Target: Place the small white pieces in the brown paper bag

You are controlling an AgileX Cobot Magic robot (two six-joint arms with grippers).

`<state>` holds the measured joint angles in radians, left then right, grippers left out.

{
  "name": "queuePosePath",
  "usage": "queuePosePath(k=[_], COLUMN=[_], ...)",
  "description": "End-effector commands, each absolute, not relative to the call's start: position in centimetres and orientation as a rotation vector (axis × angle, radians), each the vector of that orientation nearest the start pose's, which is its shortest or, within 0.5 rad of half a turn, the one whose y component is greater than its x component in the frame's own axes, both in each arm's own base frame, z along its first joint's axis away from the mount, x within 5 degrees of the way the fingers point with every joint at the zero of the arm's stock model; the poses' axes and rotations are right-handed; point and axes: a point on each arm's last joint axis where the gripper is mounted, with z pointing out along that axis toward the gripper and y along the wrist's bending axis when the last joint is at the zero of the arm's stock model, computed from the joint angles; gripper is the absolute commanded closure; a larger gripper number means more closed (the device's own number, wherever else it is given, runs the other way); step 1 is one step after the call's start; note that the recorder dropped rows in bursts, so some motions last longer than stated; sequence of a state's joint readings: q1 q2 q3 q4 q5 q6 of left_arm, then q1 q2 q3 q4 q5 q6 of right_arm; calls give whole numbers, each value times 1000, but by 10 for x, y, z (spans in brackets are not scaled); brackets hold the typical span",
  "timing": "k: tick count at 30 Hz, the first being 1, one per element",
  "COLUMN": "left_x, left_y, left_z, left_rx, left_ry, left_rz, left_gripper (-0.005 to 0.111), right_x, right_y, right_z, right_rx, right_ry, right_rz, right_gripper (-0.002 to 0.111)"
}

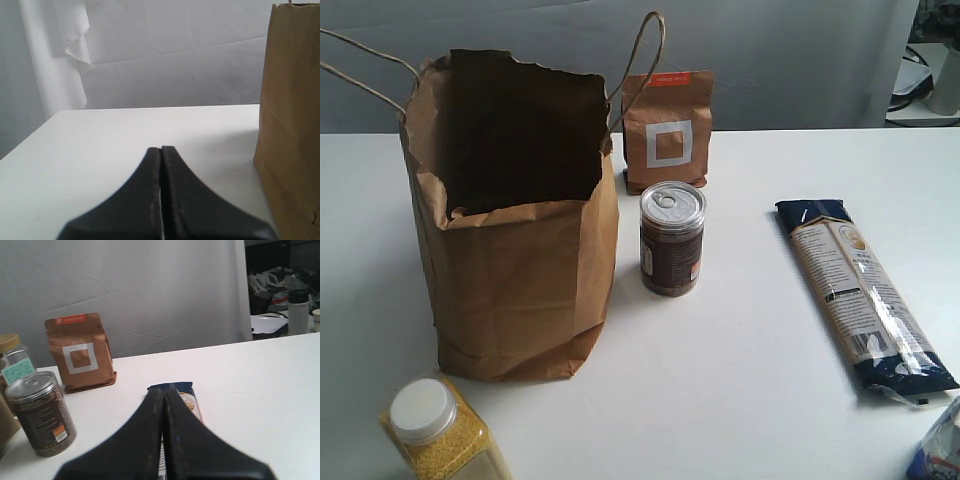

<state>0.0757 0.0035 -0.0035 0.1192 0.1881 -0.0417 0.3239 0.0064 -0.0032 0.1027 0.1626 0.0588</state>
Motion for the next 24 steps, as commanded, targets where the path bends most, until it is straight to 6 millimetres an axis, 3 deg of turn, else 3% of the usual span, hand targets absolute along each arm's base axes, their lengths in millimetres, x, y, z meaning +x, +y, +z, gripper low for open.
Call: queuePosePath(k=[1, 24], left_x=[56, 56], left_y=[6, 6], left_z=[197, 197], left_rx=[-10, -10], left_ry=[1665, 1665], left_rz=[127, 127], left_gripper=[107, 107], right_x=[52, 53], right_y=[20, 19], right_z=[198, 198], right_rx=[-165, -257], right_ry=[1657, 1640], right_rz=[390, 285], right_gripper=[108, 108])
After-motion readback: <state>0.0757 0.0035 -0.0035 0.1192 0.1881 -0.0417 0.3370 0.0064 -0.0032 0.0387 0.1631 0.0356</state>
